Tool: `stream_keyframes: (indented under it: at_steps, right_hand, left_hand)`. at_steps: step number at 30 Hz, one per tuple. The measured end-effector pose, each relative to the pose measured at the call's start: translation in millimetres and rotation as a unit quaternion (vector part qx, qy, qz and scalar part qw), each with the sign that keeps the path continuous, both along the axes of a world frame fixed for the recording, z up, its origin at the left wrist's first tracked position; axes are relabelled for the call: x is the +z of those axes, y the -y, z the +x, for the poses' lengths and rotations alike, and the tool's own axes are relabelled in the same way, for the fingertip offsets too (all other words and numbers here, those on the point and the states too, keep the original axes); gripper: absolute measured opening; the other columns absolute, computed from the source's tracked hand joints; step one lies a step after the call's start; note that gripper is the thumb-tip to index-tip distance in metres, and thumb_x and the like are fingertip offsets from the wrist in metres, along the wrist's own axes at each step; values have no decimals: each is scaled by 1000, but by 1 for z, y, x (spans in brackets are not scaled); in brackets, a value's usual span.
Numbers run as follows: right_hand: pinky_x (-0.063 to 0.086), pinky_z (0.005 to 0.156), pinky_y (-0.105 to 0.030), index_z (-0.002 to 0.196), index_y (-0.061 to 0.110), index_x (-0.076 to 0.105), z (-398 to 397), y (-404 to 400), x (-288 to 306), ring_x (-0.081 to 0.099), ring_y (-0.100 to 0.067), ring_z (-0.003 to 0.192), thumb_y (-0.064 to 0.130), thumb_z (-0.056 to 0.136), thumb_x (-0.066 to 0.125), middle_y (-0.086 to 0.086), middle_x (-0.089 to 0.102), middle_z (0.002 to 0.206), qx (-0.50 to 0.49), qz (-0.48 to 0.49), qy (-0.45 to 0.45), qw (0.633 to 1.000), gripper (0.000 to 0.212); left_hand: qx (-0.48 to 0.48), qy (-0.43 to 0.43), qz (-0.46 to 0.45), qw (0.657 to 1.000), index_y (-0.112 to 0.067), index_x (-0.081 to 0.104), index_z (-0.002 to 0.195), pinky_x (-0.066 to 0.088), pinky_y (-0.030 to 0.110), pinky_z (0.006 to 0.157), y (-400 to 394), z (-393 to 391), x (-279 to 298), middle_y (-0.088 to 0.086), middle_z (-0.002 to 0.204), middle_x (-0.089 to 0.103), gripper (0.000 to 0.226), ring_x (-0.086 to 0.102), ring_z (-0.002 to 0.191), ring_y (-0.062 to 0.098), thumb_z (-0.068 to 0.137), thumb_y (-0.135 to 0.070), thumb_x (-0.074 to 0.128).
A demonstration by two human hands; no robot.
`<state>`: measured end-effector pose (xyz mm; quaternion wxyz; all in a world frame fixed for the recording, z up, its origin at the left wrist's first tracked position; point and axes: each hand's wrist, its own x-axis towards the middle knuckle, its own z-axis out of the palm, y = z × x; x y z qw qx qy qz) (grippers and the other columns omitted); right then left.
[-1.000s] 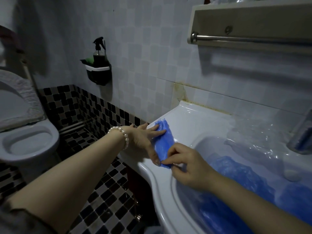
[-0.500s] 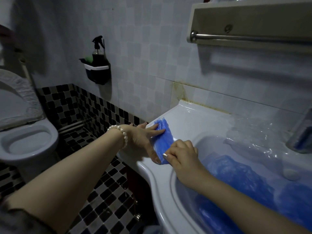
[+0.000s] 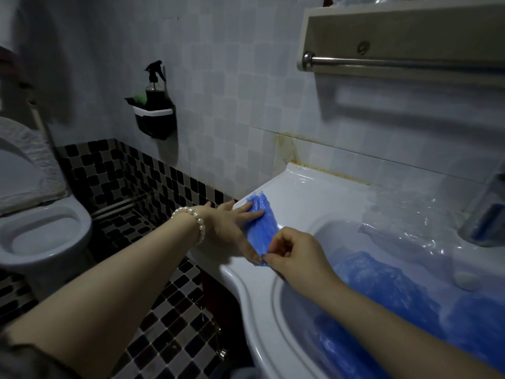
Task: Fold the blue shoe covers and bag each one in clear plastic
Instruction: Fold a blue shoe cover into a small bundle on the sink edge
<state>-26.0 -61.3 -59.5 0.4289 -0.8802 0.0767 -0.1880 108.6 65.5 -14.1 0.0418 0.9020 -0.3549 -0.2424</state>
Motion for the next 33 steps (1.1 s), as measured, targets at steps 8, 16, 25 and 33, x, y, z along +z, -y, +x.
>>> stream_keyframes:
  at_steps: [8, 16, 25, 33]
  right_hand:
    - [40, 64, -11, 76, 16, 76, -8, 15, 1, 55, -4, 65, 17, 68, 78, 6, 57, 73, 122, -50, 77, 988, 8]
    - [32, 81, -26, 66, 23, 61, -1, 8, 9, 40, -12, 90, 20, 89, 60, 12, 43, 83, 36, -189, -19, 981, 23]
    - [27, 81, -31, 78, 24, 55, 5, -5, 14, 45, -20, 105, 33, 99, 38, 0, 53, 103, -27, -261, -130, 956, 29]
    - [44, 69, -14, 78, 17, 73, -6, 18, 6, 53, -6, 77, 16, 72, 80, 9, 48, 81, 69, -96, 41, 992, 9]
  left_hand:
    - [-5, 24, 9, 1000, -53, -3, 144, -16, 58, 110, 1, -2, 0, -20, 155, -18, 118, -21, 143, 19, 54, -71, 71]
    - [25, -22, -30, 999, -56, 6, 142, -12, 57, 112, 1, 0, 0, -24, 155, -13, 109, -20, 143, 16, 49, -72, 61]
    - [12, 15, -6, 1000, -54, 3, 144, -14, 59, 111, 3, -3, 0, -21, 155, -14, 107, -18, 144, 19, 56, -75, 61]
    - [13, 35, -12, 999, -53, 4, 144, -10, 60, 111, 4, -4, -1, -19, 156, -13, 96, -16, 144, 22, 70, -68, 63]
